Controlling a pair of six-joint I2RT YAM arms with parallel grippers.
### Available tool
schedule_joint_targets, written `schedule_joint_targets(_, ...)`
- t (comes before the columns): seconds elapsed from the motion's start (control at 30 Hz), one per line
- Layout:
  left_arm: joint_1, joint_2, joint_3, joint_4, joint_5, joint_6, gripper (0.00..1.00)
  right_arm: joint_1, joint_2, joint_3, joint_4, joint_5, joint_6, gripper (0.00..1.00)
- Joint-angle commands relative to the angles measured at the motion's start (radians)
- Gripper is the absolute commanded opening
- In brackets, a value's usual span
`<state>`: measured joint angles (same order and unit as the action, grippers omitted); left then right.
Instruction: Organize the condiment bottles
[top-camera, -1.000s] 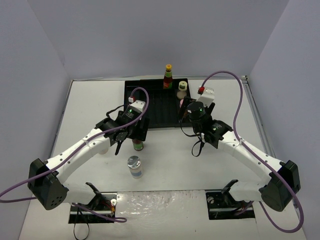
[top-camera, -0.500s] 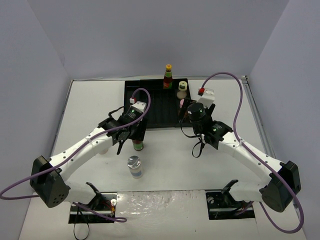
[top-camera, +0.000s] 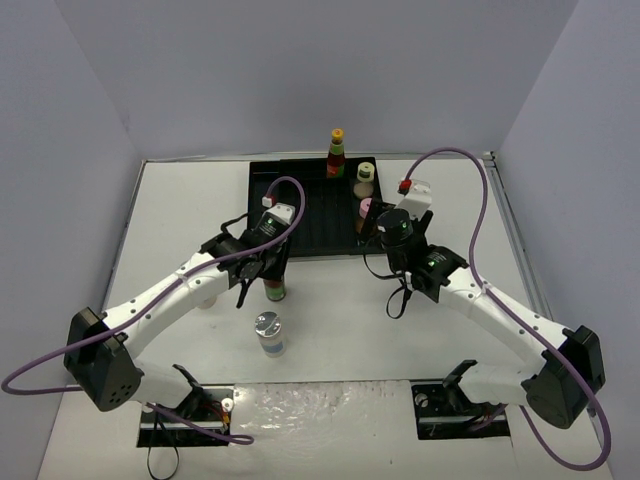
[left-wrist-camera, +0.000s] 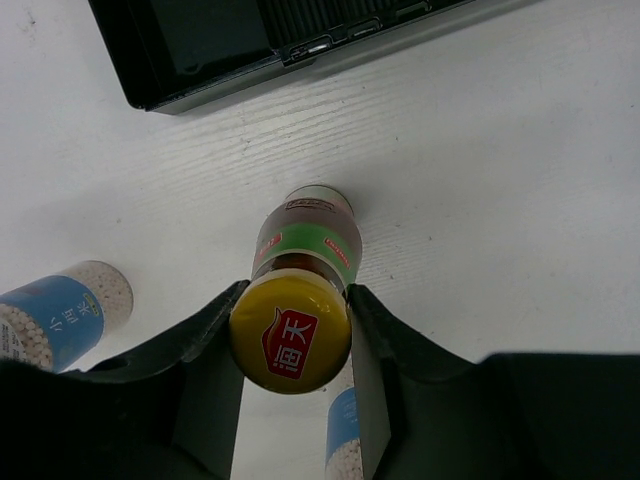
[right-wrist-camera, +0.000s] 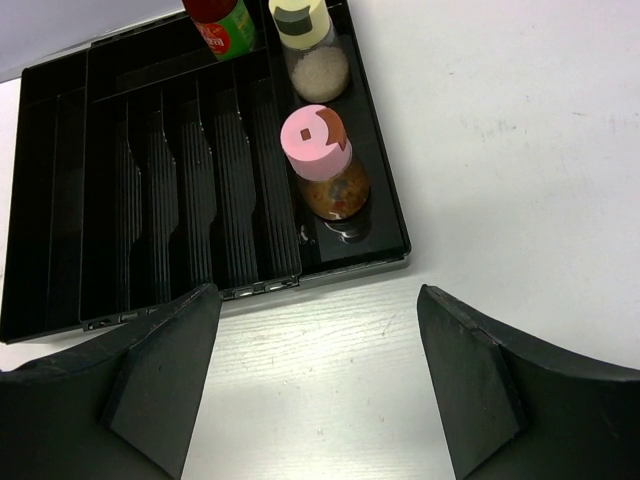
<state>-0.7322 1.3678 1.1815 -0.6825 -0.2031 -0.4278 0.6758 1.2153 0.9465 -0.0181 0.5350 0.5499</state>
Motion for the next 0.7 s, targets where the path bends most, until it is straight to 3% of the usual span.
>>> schedule_joint_targets(0.0,-0.006,-0.021,0.091,-0.014,-0.034,0.0,0.0,0.005,-0.043,-0.006,0.046,0.037,0.004,0.76)
schedule_joint_targets(0.2,-0.01,-0.012,0.252,-0.091,-0.064,0.035,0.0,0.004,-0.072,-0.023,0.026,0.051,-0.007,0.77)
schedule_joint_targets(0.37,-0.009,0.052,0.477,-0.154,-0.093,0.086,0.0,0.004,-0.099,-0.033,-0.009,0.054,-0.008,0.77)
schedule_joint_targets(0.5,-0.005,0.14,0.634,-0.189,-0.127,0.129,0.0,0.004,-0.121,-0.037,-0.034,0.049,-0.008,0.76)
schedule_joint_targets(0.67,0.039,0.344,0.94,-0.215,-0.153,0.179,0.0,0.007,-0.161,-0.06,-0.062,0.025,0.002,0.76)
